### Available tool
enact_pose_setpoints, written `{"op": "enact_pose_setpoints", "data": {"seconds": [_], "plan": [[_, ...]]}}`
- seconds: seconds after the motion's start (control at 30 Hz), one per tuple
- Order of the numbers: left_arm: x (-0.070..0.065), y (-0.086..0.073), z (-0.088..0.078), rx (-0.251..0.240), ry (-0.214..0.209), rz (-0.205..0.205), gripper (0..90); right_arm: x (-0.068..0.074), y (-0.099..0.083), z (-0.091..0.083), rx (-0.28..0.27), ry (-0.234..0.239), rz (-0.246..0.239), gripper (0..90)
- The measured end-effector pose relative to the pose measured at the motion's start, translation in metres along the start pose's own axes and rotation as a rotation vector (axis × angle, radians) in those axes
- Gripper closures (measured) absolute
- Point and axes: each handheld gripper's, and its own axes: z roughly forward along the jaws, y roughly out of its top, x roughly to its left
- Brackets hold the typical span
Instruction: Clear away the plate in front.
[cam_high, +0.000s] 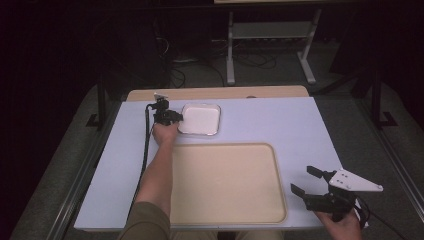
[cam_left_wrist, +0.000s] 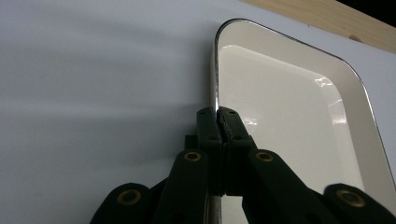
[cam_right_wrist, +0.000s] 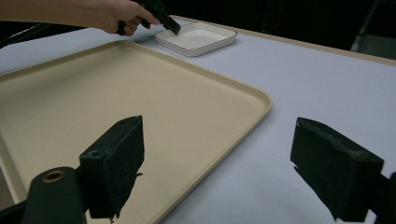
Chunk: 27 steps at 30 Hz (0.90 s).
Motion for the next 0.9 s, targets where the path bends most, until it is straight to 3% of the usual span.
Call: {"op": "enact_pose_setpoints", "data": {"seconds": [0.5, 0.9], "plan": [[0.002, 0.000, -0.012, -0.050, -0.033, -0.049, 88.7, -0.001, 0.000, 0.001, -0.002, 0.000, 0.007, 16.0], [-0.003, 0.006, -0.035, -0.089, -0.062, -0.035, 88.7, -0.001, 0.000, 0.001, -0.008, -0.002, 0.010, 15.6]]}}
